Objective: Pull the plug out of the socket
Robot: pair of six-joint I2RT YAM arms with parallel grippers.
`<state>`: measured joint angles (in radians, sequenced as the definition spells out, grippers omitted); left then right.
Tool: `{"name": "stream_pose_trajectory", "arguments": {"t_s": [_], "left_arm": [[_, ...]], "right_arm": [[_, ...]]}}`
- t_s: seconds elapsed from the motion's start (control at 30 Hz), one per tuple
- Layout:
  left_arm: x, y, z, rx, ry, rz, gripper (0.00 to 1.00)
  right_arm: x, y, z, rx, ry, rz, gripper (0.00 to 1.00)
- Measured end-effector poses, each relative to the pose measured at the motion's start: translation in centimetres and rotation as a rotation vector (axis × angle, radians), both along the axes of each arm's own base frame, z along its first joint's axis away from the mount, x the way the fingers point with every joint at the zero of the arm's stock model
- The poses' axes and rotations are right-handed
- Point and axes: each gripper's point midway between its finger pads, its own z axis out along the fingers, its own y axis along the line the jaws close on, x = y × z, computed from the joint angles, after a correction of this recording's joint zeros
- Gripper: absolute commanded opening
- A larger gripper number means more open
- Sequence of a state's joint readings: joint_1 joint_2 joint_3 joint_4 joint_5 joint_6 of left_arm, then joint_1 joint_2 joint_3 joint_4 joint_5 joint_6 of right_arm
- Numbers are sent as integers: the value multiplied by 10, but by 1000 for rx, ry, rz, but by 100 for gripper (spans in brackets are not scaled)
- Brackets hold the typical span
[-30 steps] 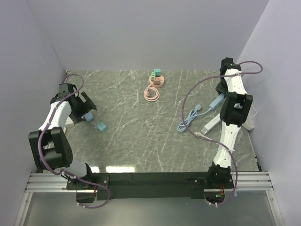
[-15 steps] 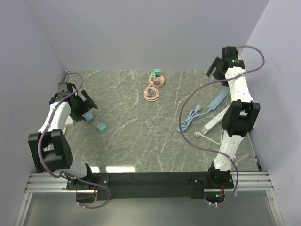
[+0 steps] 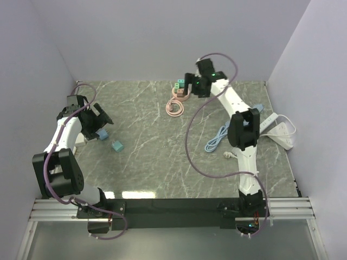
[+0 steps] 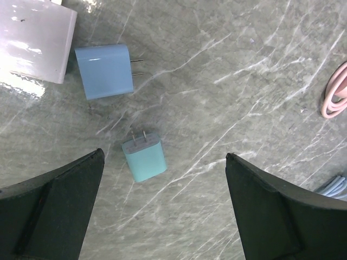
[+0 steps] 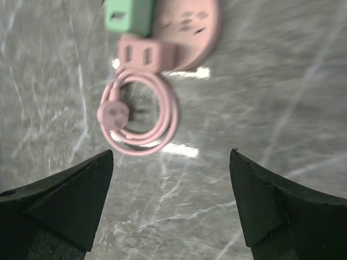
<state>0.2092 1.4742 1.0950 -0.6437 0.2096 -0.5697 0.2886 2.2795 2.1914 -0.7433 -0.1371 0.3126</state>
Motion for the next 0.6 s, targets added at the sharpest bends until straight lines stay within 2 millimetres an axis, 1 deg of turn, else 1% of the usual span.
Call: {"name": "stream_pose_trajectory", "arguments": {"t_s": [0.03, 0.1, 0.27, 0.4, 0.5, 0.6], "left_arm": [[1, 0, 0, -2, -3, -1, 99], [2, 0, 1, -2, -9, -2, 99], [4, -1, 1, -5, -17, 0, 99], [2, -2, -5, -19, -12, 8, 99], [0, -3, -9, -25, 0, 11, 99], [0, -3, -12, -26, 8, 11, 100]], "right_arm": [[-5, 14, -8, -8, 12, 29, 93], [-13, 35, -19, -32, 24, 64, 91], [-30, 69, -36, -101, 20, 95, 89], [-42, 87, -53, -150, 24, 102, 90], [-39, 98, -64, -174, 14, 104, 90], [-27, 104, -76, -178, 0, 104, 91]]}}
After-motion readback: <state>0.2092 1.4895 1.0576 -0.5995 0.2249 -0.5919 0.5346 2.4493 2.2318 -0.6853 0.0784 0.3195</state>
